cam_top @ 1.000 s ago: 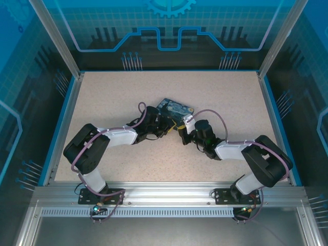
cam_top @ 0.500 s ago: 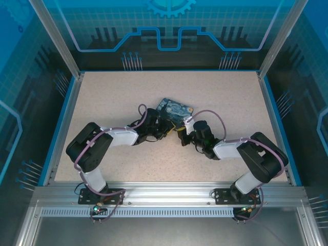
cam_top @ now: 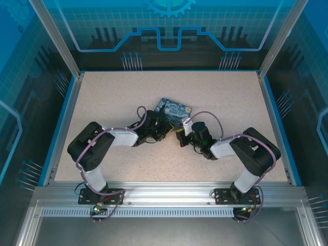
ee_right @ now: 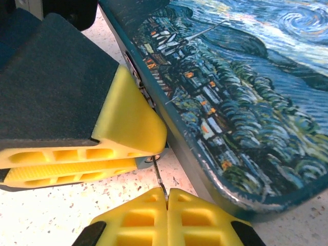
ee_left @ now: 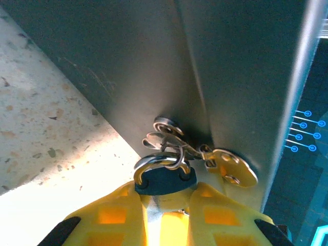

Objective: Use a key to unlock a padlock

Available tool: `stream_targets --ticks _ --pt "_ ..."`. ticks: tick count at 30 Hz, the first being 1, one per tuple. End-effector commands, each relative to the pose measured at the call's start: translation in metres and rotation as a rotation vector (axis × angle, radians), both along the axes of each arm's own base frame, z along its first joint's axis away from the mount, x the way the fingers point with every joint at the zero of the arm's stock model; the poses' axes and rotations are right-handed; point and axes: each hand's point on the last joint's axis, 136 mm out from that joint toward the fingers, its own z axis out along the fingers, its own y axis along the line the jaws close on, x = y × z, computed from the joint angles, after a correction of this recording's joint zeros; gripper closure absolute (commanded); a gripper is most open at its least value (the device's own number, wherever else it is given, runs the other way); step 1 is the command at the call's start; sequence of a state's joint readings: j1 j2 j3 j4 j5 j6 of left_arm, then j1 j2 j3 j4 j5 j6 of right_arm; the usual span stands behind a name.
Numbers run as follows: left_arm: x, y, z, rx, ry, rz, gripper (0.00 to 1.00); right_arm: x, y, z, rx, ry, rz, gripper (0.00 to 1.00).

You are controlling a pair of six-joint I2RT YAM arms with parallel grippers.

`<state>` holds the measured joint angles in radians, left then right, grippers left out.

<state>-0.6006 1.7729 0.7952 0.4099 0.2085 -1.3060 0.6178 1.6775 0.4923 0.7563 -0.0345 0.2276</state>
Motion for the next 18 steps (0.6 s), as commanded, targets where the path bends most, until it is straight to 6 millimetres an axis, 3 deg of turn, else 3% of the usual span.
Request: stream_targets --ticks 1,6,13,18 --pt "-0.027 -0.036 0.02 -0.127 -0.003 -0.17 1.0 0.011 0.013 0.014 0.025 -0.082 0.013 1.0" --pt "-0.027 -0.036 0.016 -0.136 0.005 -0.158 1.0 0.007 0.012 0.008 0.02 -0.068 0.015 1.0" --pt "-0.027 -0.036 0.014 -0.14 0.004 -0.151 1.0 0.001 0.012 0.026 0.062 -0.083 0.026 1.0" --pt "-0.027 -0.038 0.018 -0.163 -0.001 -0.151 1.0 -0.002 0.002 0.029 0.041 -0.09 -0.005 1.0"
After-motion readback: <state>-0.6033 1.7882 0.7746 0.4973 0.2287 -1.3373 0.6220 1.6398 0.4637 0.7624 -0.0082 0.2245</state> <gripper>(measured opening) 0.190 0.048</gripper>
